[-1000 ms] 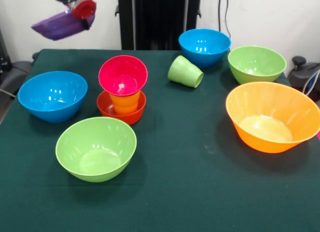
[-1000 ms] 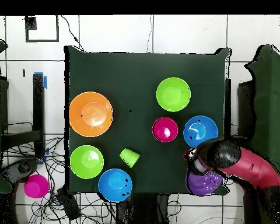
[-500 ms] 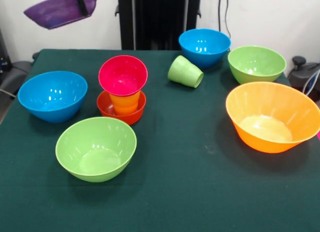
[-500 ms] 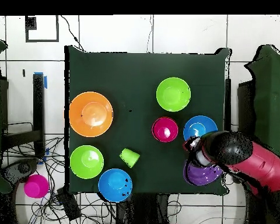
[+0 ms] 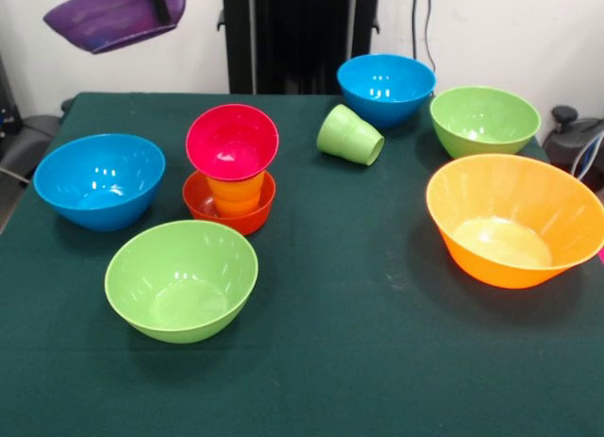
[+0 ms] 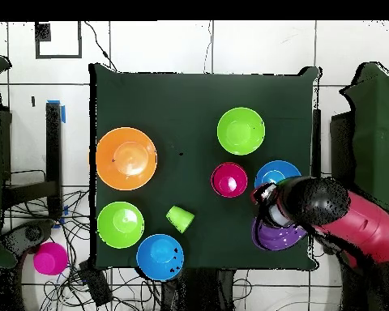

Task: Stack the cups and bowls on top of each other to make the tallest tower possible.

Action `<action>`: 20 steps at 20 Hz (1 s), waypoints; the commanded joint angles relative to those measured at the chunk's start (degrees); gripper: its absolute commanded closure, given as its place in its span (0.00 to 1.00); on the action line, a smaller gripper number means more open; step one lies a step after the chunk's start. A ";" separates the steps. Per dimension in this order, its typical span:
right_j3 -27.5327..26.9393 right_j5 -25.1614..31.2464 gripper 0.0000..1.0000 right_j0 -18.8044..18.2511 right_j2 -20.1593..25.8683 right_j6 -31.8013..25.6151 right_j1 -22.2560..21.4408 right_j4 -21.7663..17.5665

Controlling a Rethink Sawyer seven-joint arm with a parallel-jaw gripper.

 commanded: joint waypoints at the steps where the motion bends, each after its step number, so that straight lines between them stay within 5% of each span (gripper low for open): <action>1: -1.22 -5.38 1.00 2.09 8.98 -7.85 1.63 0.92; 12: -7.11 -7.91 1.00 7.12 9.69 -1.08 5.26 1.07; 20: -17.92 8.15 1.00 10.48 8.41 -1.00 3.94 0.16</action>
